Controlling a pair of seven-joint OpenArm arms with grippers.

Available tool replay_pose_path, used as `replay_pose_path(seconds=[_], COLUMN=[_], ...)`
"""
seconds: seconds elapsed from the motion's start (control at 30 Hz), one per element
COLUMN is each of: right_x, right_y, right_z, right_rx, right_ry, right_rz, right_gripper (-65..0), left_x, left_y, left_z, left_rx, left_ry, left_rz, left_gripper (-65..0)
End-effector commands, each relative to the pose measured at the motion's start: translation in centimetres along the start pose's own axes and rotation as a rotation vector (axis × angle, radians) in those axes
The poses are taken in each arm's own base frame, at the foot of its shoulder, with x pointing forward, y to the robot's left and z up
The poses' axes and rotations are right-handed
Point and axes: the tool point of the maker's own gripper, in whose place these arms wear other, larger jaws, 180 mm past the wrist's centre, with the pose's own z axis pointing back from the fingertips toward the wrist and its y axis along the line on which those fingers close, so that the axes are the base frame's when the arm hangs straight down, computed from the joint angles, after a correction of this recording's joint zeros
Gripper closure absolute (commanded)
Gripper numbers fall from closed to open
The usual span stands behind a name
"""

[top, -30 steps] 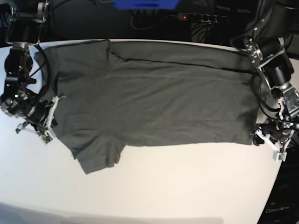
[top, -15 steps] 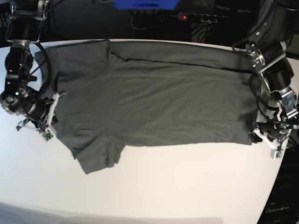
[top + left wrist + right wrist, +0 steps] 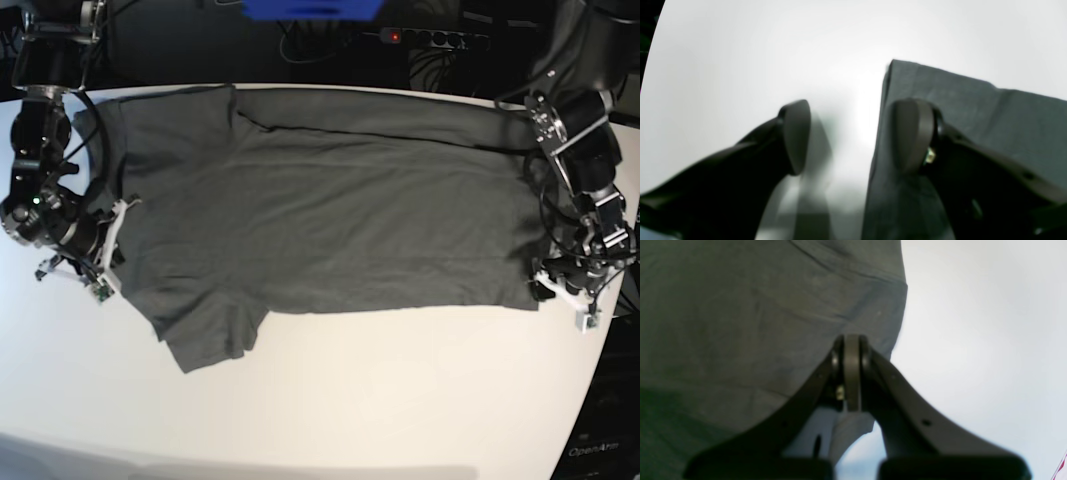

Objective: Fold the T-shirt properly
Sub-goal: 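Move both grippers along the shirt sides to its opposite-end corners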

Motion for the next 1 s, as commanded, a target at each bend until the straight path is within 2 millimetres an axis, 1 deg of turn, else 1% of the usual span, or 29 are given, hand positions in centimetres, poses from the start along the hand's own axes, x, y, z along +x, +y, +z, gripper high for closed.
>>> replay_pose_path(seconds=[0.0,0.07,0.2,0.33,0.6,0.73,0.83,0.87,0.97], right_x=[1.1,1.2,1.3,1.3,1.3,1.3,1.4,1.4,1.5], right_y=[-1.2,-1.2,-0.8,-0.8,-0.7,-0.8,-0.8,-0.9,-0.9], right_z=[0.7,0.6,0.4,0.5,0.4,0.4,0.4,0.4,0.5], right_rx=[-0.033,-0.032,-0.023,-0.023,-0.022,-0.023,-0.024,-0.025,-0.026], right_ry=[-0.034,-0.034,-0.039,-0.040,-0.038,-0.039,-0.041,-0.042,-0.043], right_rz=[0.008,0.007,0.000,0.001,0.000,0.000,0.000,0.000,0.000], right_gripper=[-0.6,-0.6,-0.6,-0.6,-0.6,-0.6,-0.6,-0.6,-0.6], left_x=[3.1,2.7,1.5,1.8,1.6,1.0,0.8,0.7,-0.6], left_y=[0.4,-0.1,-0.6,-0.7,-0.9,-2.3,-2.4,-2.5,-2.7], left_z=[0.3,0.0,-0.5,-0.5,-0.6,-0.9,-1.0,-1.0,-1.2], left_rx=[0.010,-0.002,-0.017,-0.018,-0.026,-0.050,-0.053,-0.055,-0.061], left_ry=[-0.085,-0.084,-0.057,-0.077,-0.068,-0.057,-0.054,-0.051,-0.023], left_rz=[0.001,0.009,0.025,0.025,0.024,0.028,0.029,0.030,0.037], left_gripper=[-39.4,-39.4,-39.4,-39.4,-39.4,-39.4,-39.4,-39.4,-39.4])
